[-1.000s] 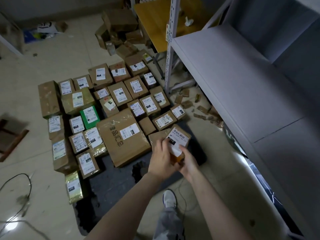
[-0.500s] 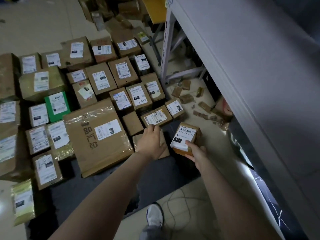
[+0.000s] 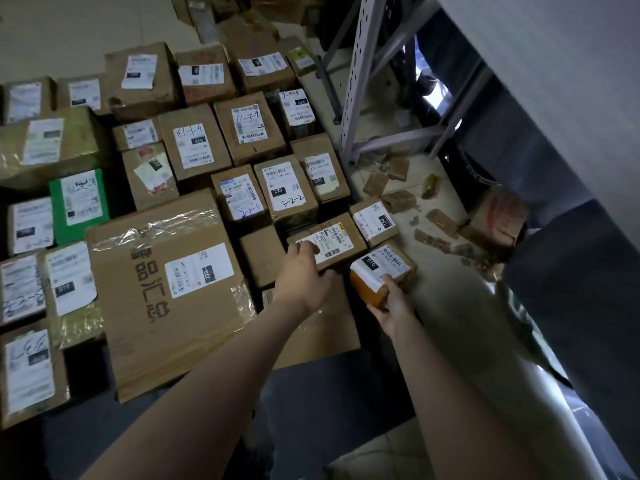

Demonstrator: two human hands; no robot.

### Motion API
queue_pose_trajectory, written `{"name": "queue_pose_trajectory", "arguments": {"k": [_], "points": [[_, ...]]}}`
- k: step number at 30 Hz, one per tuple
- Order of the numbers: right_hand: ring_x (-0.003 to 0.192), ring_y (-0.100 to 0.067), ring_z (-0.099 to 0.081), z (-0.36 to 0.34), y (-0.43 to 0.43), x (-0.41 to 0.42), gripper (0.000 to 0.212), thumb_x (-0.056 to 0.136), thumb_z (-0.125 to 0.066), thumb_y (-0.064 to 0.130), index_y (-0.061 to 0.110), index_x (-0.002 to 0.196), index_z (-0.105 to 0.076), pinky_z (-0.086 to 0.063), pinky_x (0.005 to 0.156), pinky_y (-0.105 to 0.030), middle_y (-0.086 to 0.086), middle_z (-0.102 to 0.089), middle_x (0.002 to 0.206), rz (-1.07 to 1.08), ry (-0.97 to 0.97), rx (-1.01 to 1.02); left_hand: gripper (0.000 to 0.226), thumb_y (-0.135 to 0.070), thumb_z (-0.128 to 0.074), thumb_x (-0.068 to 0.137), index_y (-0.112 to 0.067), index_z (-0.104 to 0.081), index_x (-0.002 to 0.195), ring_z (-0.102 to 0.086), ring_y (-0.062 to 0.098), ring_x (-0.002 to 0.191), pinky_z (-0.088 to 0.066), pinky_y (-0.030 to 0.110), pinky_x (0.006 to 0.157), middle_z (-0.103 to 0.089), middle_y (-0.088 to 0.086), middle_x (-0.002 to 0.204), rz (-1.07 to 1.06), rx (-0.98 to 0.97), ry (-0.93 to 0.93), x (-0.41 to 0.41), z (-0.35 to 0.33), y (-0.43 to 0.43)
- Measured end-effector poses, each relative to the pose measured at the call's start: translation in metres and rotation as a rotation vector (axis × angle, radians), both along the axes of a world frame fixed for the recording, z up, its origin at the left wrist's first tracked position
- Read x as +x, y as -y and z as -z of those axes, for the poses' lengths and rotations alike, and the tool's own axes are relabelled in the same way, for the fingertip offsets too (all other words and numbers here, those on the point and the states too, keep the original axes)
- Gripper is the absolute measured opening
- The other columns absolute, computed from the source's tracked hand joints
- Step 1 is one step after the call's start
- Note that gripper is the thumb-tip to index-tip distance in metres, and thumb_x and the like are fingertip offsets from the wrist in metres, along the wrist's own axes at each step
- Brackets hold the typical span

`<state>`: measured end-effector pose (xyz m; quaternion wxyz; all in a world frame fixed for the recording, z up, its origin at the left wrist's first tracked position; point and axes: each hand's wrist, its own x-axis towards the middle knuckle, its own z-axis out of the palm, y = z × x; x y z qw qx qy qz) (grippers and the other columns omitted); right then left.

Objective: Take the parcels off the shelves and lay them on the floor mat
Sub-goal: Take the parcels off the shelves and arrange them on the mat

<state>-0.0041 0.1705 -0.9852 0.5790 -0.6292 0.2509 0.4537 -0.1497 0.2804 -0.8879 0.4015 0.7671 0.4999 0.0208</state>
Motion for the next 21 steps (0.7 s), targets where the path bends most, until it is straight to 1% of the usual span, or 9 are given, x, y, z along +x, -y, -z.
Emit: {"name": "queue_pose_trajectory", "arguments": {"k": [2, 5, 7, 9, 12, 14, 17, 19, 21], "points": [[0.131, -0.034, -0.050, 0.020, -0.009, -0.003, 0.058, 0.097, -0.063, 0.028, 0.016, 0.148, -0.041, -0.042, 0.109, -0.051, -0.017, -0.052, 0.141, -0.024, 0.002, -0.018, 0.050, -0.028, -0.062, 0.091, -0.011, -0.045, 0.136, -0.048, 0.024, 0.120, -0.046, 0.034, 0.092, -0.044, 0.008, 0.137, -0.003, 0.008, 0.011, -0.001, 0.010, -0.007], [0.135, -0.036, -0.044, 0.042, -0.021, -0.012, 0.051, 0.102, -0.052, 0.029, 0.015, 0.149, -0.040, -0.037, 0.114, -0.049, -0.018, -0.047, 0.147, -0.128, -0.001, -0.085, 0.049, -0.033, -0.062, 0.091, -0.012, -0.048, 0.132, -0.054, 0.022, 0.110, -0.047, 0.033, 0.085, -0.048, 0.006, 0.133, -0.003, 0.000, 0.044, -0.005, 0.020, -0.014], [0.136, -0.034, -0.043, 0.047, -0.024, -0.017, 0.046, 0.104, -0.045, 0.029, 0.014, 0.147, -0.044, -0.036, 0.114, -0.048, -0.016, -0.047, 0.148, -0.214, 0.007, -0.116, 0.048, -0.036, -0.062, 0.090, -0.012, -0.050, 0.130, -0.056, 0.022, 0.104, -0.044, 0.031, 0.079, -0.052, 0.006, 0.129, 0.000, -0.004, 0.061, -0.011, 0.022, -0.015], [0.136, -0.033, -0.043, 0.042, -0.023, -0.020, 0.045, 0.103, -0.046, 0.030, 0.014, 0.145, -0.046, -0.036, 0.114, -0.049, -0.014, -0.047, 0.148, -0.271, 0.022, -0.110, 0.048, -0.037, -0.061, 0.091, -0.011, -0.051, 0.129, -0.057, 0.022, 0.101, -0.043, 0.030, 0.076, -0.053, 0.005, 0.127, -0.006, -0.012, 0.079, -0.016, 0.019, -0.014], [0.139, -0.032, -0.041, 0.019, -0.016, -0.022, 0.045, 0.103, -0.050, 0.031, 0.014, 0.144, -0.047, -0.039, 0.111, -0.049, -0.013, -0.045, 0.151, -0.296, 0.044, -0.104, 0.045, -0.036, -0.061, 0.091, -0.011, -0.052, 0.127, -0.056, 0.021, 0.101, -0.043, 0.029, 0.076, -0.054, 0.005, 0.127, -0.001, -0.025, 0.097, -0.021, 0.004, -0.009], [0.139, -0.031, -0.041, -0.004, -0.010, -0.023, 0.042, 0.104, -0.047, 0.027, 0.015, 0.145, -0.046, -0.041, 0.106, -0.048, -0.012, -0.041, 0.153, -0.285, 0.061, -0.116, 0.043, -0.035, -0.061, 0.092, -0.012, -0.052, 0.127, -0.056, 0.021, 0.106, -0.044, 0.030, 0.079, -0.053, 0.006, 0.130, 0.023, -0.031, 0.106, -0.022, -0.013, -0.004], [0.135, -0.031, -0.046, -0.045, 0.000, -0.027, 0.040, 0.106, -0.041, 0.022, 0.012, 0.145, -0.045, -0.046, 0.095, -0.044, -0.014, -0.044, 0.151, -0.267, 0.071, -0.117, 0.041, -0.034, -0.061, 0.092, -0.013, -0.053, 0.126, -0.054, 0.020, 0.114, -0.042, 0.028, 0.084, -0.053, 0.006, 0.131, 0.066, -0.019, 0.134, -0.020, -0.045, 0.003], [0.132, -0.031, -0.050, -0.077, 0.006, -0.035, 0.040, 0.106, -0.041, 0.021, 0.010, 0.145, -0.045, -0.047, 0.091, -0.043, -0.015, -0.047, 0.149, -0.249, 0.060, -0.097, 0.040, -0.033, -0.060, 0.092, -0.013, -0.054, 0.125, -0.053, 0.017, 0.111, -0.039, 0.025, 0.083, -0.053, 0.005, 0.129, 0.091, -0.009, 0.156, -0.020, -0.070, 0.010], [0.128, -0.031, -0.053, -0.113, 0.016, -0.046, 0.041, 0.107, -0.041, 0.020, 0.010, 0.146, -0.043, -0.050, 0.088, -0.041, -0.015, -0.049, 0.147, -0.233, 0.057, -0.065, 0.038, -0.032, -0.059, 0.093, -0.012, -0.054, 0.124, -0.052, 0.014, 0.103, -0.039, 0.025, 0.081, -0.054, 0.005, 0.127, 0.116, -0.011, 0.173, -0.021, -0.097, 0.019]]}}
